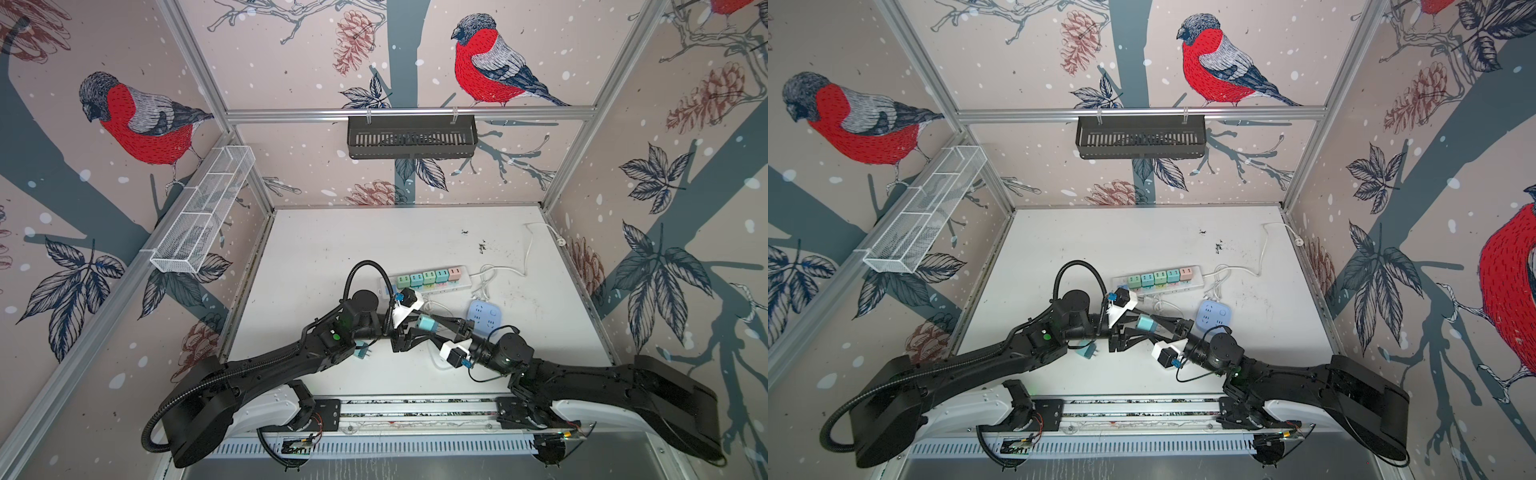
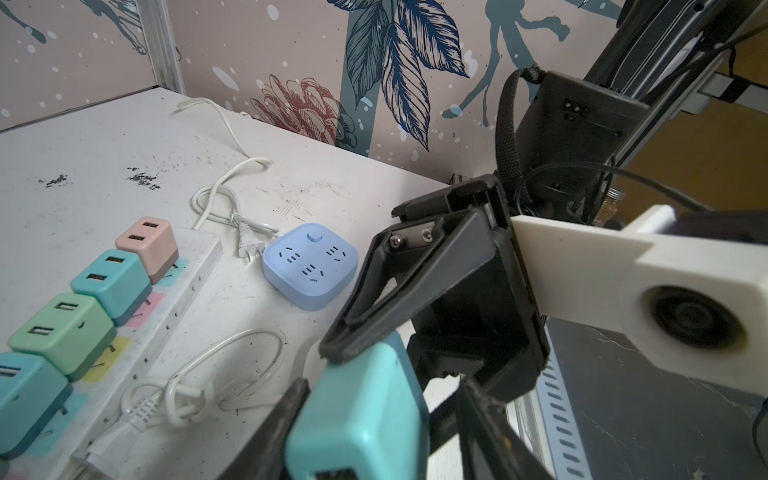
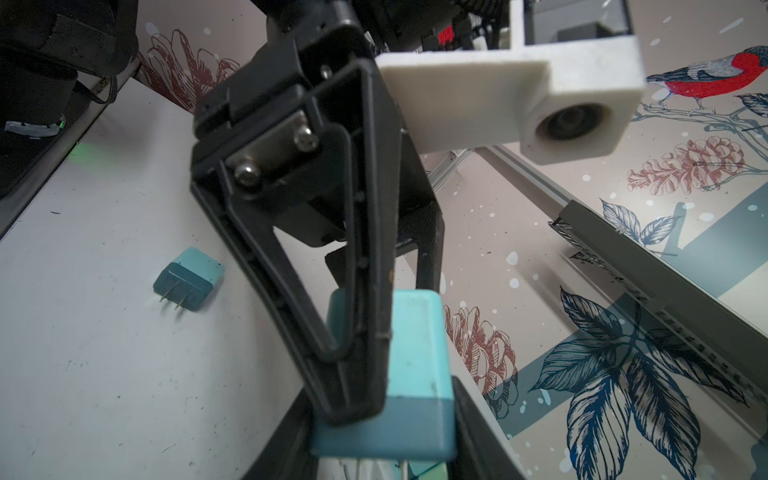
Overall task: Insert the plug
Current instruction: 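Close the left gripper on the teal adapter held by the right gripper, then open the right gripper and withdraw while the left gripper holds the adapter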
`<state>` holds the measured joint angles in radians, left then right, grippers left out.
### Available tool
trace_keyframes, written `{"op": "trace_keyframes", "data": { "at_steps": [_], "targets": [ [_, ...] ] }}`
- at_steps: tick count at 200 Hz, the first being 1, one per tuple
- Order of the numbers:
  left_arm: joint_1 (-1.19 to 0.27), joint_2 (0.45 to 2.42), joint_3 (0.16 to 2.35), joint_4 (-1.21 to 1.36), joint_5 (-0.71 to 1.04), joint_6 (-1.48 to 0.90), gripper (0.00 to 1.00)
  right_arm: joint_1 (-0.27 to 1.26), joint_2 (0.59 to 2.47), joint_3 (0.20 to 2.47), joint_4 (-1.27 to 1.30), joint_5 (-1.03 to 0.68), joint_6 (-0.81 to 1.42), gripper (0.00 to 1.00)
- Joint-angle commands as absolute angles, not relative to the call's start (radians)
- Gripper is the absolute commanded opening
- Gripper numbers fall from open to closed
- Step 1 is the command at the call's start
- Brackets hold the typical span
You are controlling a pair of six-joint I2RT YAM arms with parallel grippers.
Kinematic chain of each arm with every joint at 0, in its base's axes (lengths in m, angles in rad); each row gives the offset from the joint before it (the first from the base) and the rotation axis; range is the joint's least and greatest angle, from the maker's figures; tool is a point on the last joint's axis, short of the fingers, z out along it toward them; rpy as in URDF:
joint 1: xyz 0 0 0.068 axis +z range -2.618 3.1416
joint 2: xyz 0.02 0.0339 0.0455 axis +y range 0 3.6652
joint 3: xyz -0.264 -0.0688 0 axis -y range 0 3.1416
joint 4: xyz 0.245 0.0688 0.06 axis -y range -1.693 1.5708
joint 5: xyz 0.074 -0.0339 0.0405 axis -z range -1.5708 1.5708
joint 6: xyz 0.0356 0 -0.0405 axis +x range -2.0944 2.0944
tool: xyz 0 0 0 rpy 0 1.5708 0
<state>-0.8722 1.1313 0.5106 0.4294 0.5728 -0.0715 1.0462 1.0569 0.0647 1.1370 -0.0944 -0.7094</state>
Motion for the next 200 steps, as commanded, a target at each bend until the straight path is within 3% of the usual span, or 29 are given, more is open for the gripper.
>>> {"op": "trace_keyframes", "data": {
  "at_steps": [1,45,70,86,91,97,99,100,101,102,106,200],
  "targets": [
    [-0.873,1.136,0.524,0.431,0.615,-0.057,0.43,1.049,1.067,0.074,1.194,-0.065,-0.716,0.00],
    [-0.873,1.164,0.547,0.411,0.647,-0.046,0.07,1.058,1.078,0.073,1.210,-0.046,-0.715,0.00],
    [-0.876,1.174,0.555,0.407,0.660,-0.042,0.00,1.059,1.072,0.073,1.215,-0.031,-0.706,0.01],
    [-0.877,1.176,0.555,0.406,0.662,-0.040,0.00,1.057,1.068,0.073,1.217,-0.019,-0.700,0.11],
    [-0.877,1.177,0.555,0.405,0.662,-0.040,0.00,1.058,1.067,0.074,1.219,-0.011,-0.696,0.18],
    [-0.877,1.174,0.555,0.403,0.658,-0.038,0.00,1.057,1.066,0.075,1.220,-0.004,-0.695,0.40],
    [-0.877,1.174,0.555,0.402,0.658,-0.037,0.00,1.058,1.065,0.073,1.220,-0.003,-0.695,0.50],
    [-0.877,1.172,0.555,0.402,0.656,-0.037,0.00,1.058,1.065,0.073,1.219,-0.002,-0.694,0.61],
    [-0.877,1.171,0.555,0.401,0.654,-0.037,0.00,1.058,1.065,0.074,1.218,-0.001,-0.694,0.80],
    [-0.877,1.172,0.555,0.402,0.654,-0.037,0.00,1.058,1.065,0.074,1.217,-0.001,-0.695,0.89],
    [-0.877,1.170,0.555,0.400,0.648,-0.037,0.00,1.058,1.061,0.074,1.214,0.001,-0.696,1.00],
    [-0.879,1.012,0.497,0.335,0.263,-0.045,0.00,0.928,0.804,-0.008,1.121,-0.064,-0.623,0.99]
  ]
}}
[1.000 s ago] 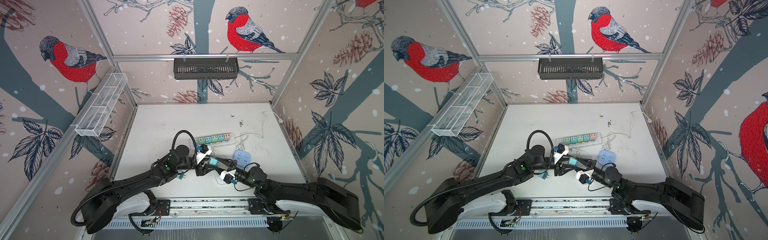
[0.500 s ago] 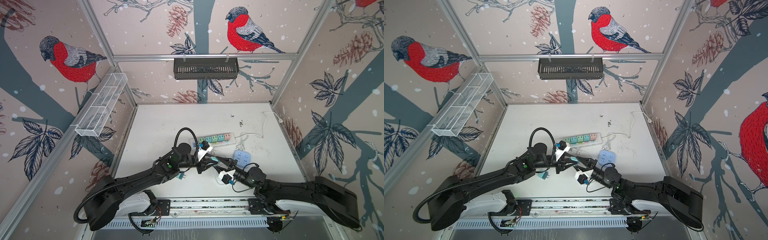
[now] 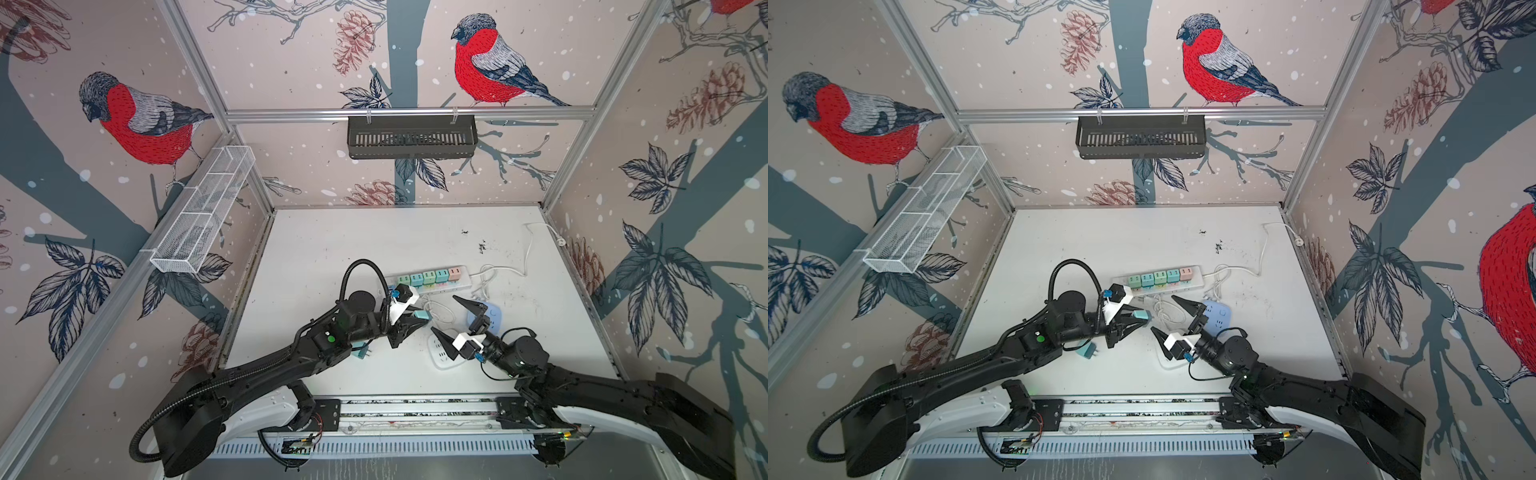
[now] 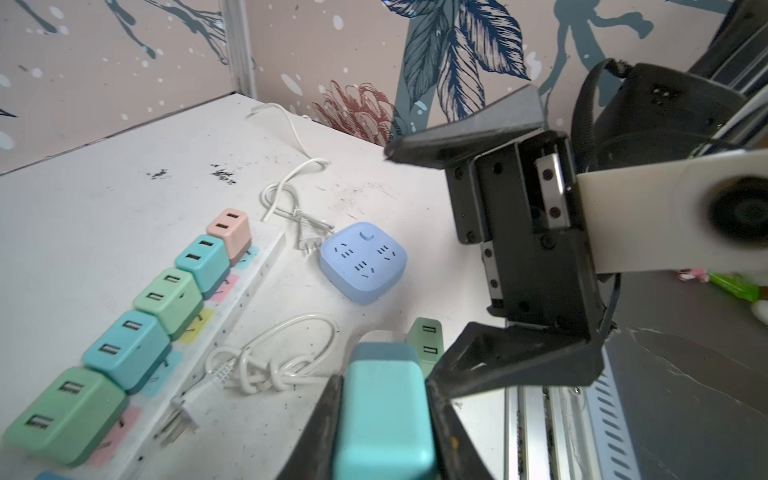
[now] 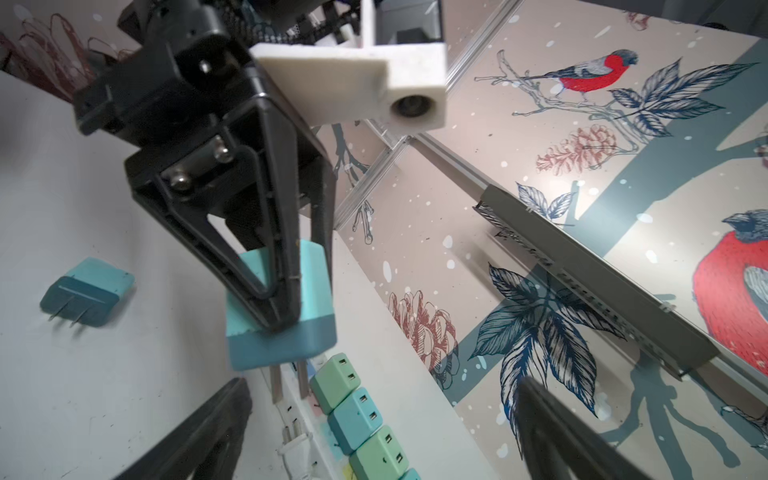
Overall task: Insert the plug
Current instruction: 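Open the right gripper and withdraw while the left gripper holds the adapter, then carry the teal adapter with the left gripper over the small white socket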
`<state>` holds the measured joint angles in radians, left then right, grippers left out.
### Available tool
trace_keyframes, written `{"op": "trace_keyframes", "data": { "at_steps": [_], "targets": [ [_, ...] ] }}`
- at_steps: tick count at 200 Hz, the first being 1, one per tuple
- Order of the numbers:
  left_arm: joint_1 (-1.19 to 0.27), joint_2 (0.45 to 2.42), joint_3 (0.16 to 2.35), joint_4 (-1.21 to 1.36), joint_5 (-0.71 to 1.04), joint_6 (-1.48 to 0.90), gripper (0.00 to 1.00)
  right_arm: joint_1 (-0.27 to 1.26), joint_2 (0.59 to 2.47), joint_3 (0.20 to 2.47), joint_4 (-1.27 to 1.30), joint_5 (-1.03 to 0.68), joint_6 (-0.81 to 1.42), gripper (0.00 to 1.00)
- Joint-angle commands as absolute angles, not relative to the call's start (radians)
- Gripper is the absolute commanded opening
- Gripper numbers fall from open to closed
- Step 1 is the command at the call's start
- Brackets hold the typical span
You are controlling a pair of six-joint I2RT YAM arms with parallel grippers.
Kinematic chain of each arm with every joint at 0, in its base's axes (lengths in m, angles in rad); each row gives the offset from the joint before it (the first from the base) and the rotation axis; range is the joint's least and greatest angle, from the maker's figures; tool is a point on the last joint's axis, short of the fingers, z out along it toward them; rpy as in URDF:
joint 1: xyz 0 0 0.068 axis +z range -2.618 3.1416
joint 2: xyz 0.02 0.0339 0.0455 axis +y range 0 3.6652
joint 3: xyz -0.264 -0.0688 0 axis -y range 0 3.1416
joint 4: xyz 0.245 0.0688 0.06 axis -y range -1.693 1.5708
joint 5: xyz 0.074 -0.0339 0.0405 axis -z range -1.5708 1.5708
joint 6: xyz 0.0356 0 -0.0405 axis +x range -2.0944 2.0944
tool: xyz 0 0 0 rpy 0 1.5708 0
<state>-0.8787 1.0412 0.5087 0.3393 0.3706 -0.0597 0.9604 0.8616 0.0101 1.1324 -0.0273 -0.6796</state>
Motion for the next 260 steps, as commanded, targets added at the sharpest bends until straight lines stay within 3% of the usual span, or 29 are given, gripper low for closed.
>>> {"op": "trace_keyframes", "data": {
  "at_steps": [1,42,61,88,127,202,260],
  "targets": [
    [-0.879,1.012,0.498,0.334,0.261,-0.045,0.00,0.925,0.802,-0.009,1.121,-0.064,-0.620,0.99],
    [-0.910,1.008,0.530,0.261,0.230,-0.033,0.00,0.800,0.670,0.000,1.050,-0.105,-0.439,0.99],
    [-0.940,1.033,0.549,0.237,0.186,-0.018,0.00,0.756,0.657,0.040,0.995,-0.021,-0.334,0.99],
    [-0.969,1.099,0.611,0.156,0.142,-0.015,0.00,0.670,0.701,0.064,1.031,0.176,-0.132,1.00],
    [-1.031,1.159,0.712,-0.015,-0.007,-0.042,0.00,0.543,0.776,0.097,1.000,0.232,-0.003,1.00],
    [-1.150,1.261,0.815,-0.247,0.026,-0.166,0.00,0.312,0.876,0.110,0.991,0.315,0.211,1.00],
    [-1.249,1.405,0.889,-0.260,0.023,-0.175,0.00,0.266,1.014,0.127,1.037,0.317,0.200,1.00]
  ]
}}
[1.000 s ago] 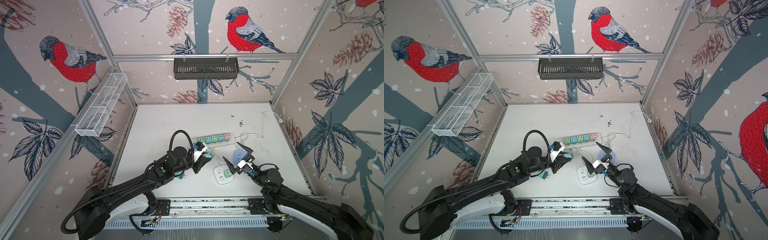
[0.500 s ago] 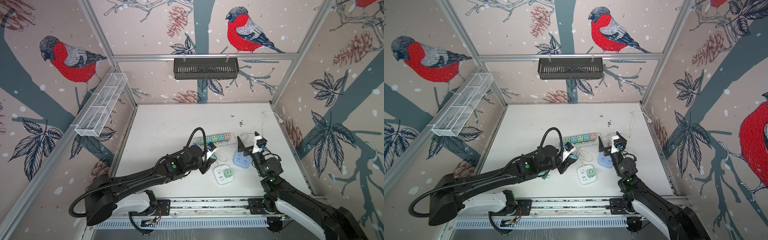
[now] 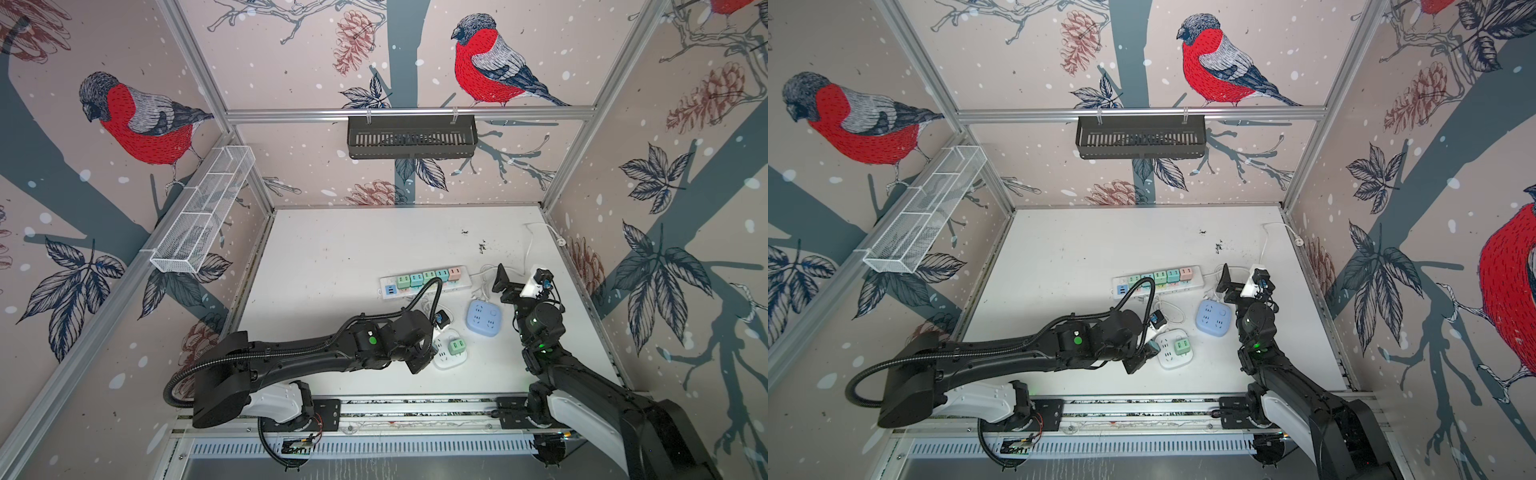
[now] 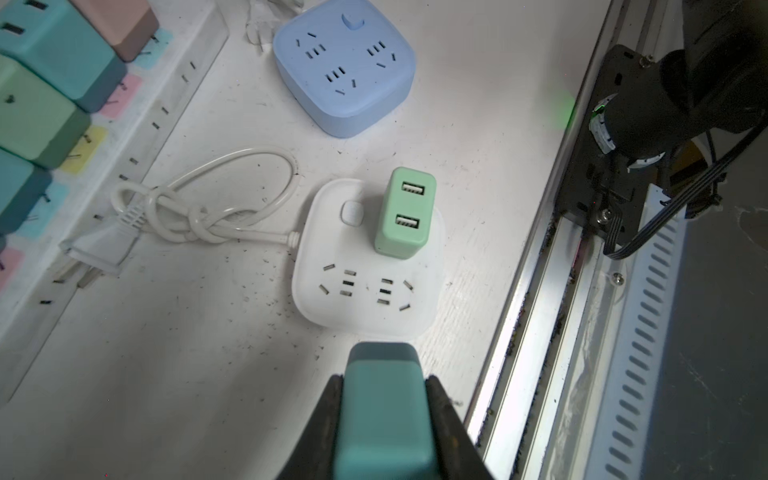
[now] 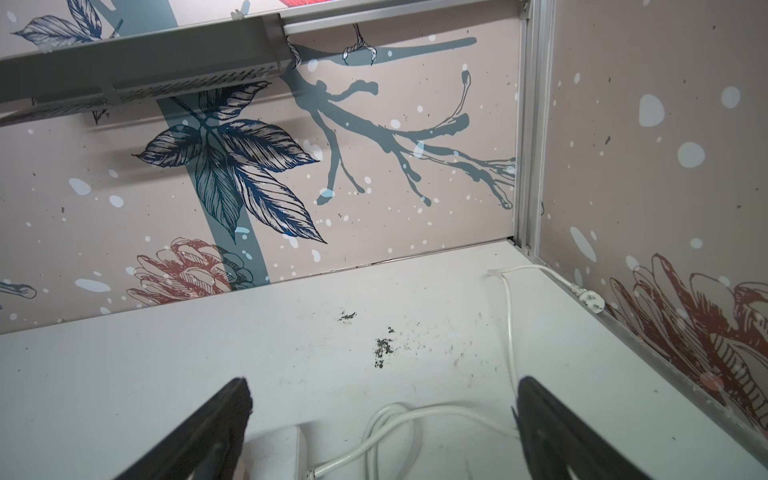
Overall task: Insert the plug
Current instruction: 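Carry the teal adapter with the left gripper over the small white socket, then lower the teal adapter with the left gripper into the socket beside the light-green one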
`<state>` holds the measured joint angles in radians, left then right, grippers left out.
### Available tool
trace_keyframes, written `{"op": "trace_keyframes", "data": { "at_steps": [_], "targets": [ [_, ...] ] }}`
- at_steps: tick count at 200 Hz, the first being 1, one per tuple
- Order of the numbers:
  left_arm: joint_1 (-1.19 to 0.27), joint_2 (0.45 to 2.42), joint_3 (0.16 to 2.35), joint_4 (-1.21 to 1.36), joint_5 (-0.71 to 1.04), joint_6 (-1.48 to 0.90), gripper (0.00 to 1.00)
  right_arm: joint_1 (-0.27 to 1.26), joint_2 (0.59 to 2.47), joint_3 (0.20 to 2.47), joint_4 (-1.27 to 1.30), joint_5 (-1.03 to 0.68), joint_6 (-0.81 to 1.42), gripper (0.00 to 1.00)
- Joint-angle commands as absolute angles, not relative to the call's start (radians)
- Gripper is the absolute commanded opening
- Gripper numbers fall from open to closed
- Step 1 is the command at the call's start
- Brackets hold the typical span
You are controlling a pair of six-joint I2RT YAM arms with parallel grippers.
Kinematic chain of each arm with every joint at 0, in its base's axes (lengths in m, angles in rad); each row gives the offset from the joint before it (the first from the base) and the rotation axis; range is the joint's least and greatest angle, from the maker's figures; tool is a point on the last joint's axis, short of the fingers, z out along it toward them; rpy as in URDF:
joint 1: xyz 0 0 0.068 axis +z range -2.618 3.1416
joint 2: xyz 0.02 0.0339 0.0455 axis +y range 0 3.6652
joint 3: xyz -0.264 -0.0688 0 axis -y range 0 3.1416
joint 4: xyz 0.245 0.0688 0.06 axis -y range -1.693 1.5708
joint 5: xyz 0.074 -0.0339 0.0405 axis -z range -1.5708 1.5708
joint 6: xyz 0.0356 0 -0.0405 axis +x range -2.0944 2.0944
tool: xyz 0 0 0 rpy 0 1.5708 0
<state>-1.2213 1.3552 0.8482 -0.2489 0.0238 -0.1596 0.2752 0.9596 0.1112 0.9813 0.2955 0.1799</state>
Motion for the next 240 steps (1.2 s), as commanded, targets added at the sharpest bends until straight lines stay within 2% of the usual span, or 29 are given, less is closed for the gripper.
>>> {"op": "trace_keyframes", "data": {
  "at_steps": [1,29,132,240],
  "targets": [
    [-1.251,1.409,0.891,-0.260,0.023,-0.175,0.00,0.265,1.018,0.128,1.038,0.316,0.201,1.00],
    [-1.295,1.481,0.943,-0.290,-0.012,-0.175,0.00,0.266,1.072,0.184,0.986,0.287,0.190,1.00],
    [-1.296,1.655,1.054,-0.346,-0.130,-0.144,0.00,0.264,1.094,0.205,0.976,0.260,0.180,1.00],
    [-1.297,1.655,1.057,-0.373,-0.152,-0.128,0.00,0.264,1.100,0.209,0.974,0.241,0.172,1.00]
  ]
}}
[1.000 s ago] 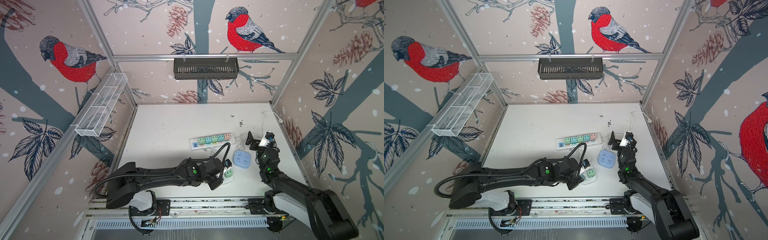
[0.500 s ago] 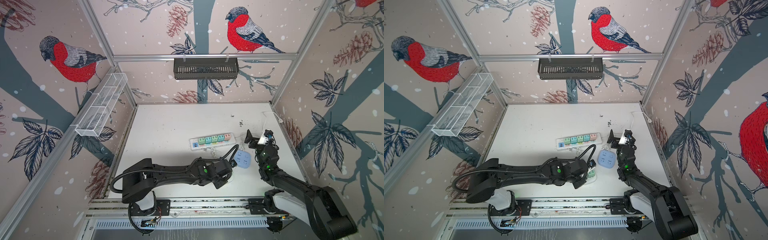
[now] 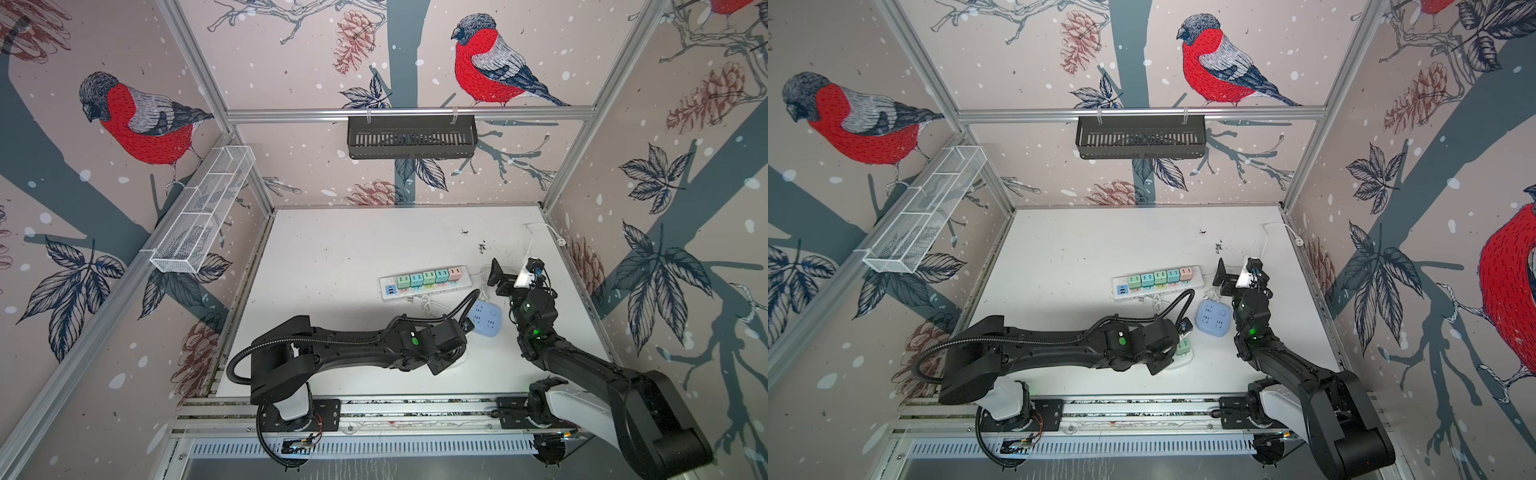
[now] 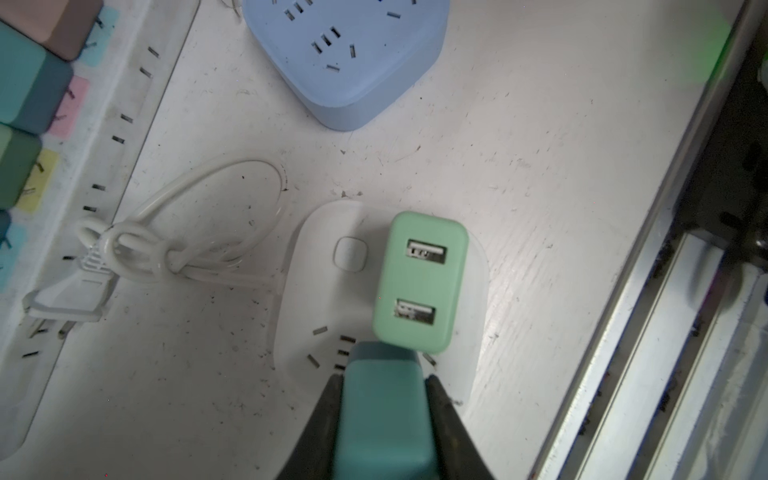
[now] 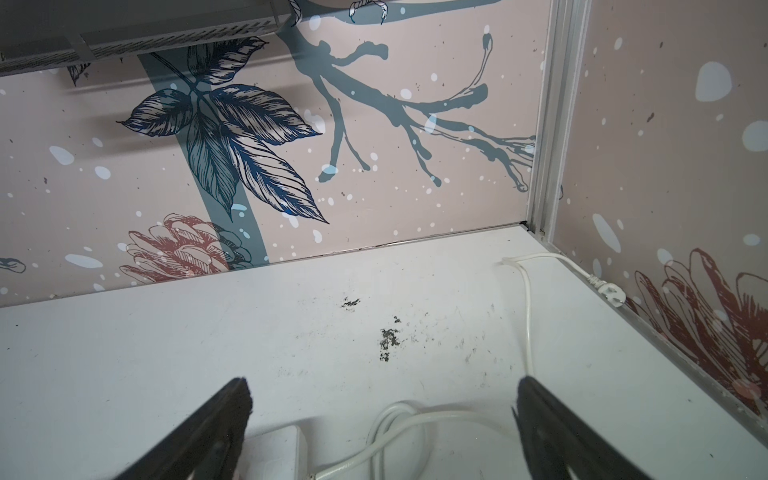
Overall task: Insert the plug
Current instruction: 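Lower the teal adapter with the left gripper into the socket beside the light-green one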
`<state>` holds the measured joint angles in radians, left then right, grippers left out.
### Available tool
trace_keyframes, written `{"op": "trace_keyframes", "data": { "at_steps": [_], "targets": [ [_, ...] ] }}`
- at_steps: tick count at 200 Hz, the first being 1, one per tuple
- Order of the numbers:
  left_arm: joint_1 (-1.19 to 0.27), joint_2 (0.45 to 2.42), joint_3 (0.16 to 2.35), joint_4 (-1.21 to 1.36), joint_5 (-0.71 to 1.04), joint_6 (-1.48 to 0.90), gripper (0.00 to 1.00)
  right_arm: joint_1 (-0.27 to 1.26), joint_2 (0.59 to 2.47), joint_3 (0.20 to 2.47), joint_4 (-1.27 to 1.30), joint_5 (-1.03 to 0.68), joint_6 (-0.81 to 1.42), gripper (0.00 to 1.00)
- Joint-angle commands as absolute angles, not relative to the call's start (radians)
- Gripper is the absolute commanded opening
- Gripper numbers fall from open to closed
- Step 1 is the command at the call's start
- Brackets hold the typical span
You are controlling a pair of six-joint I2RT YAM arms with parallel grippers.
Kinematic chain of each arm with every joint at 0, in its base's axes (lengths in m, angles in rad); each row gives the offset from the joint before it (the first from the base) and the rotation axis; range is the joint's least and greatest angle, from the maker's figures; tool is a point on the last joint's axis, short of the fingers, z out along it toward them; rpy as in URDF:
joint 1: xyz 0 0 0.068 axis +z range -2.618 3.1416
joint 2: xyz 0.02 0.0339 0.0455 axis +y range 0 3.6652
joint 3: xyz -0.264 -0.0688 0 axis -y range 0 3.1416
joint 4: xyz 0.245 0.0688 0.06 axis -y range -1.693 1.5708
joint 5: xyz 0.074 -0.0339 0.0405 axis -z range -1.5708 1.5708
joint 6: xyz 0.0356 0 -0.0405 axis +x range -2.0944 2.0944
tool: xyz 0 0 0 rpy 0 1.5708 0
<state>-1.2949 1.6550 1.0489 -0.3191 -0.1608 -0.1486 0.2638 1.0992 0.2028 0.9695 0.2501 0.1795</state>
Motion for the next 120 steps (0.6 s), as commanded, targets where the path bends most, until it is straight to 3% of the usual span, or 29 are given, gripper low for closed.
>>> {"op": "trace_keyframes", "data": {
  "at_steps": [1,120],
  "targets": [
    [-1.297,1.654,1.057,-0.374,-0.151,-0.127,0.00,0.264,1.099,0.209,0.974,0.241,0.171,1.00],
    [-1.304,1.684,1.066,-0.372,-0.125,-0.112,0.00,0.263,1.101,0.210,0.974,0.241,0.171,1.00]
  ]
}}
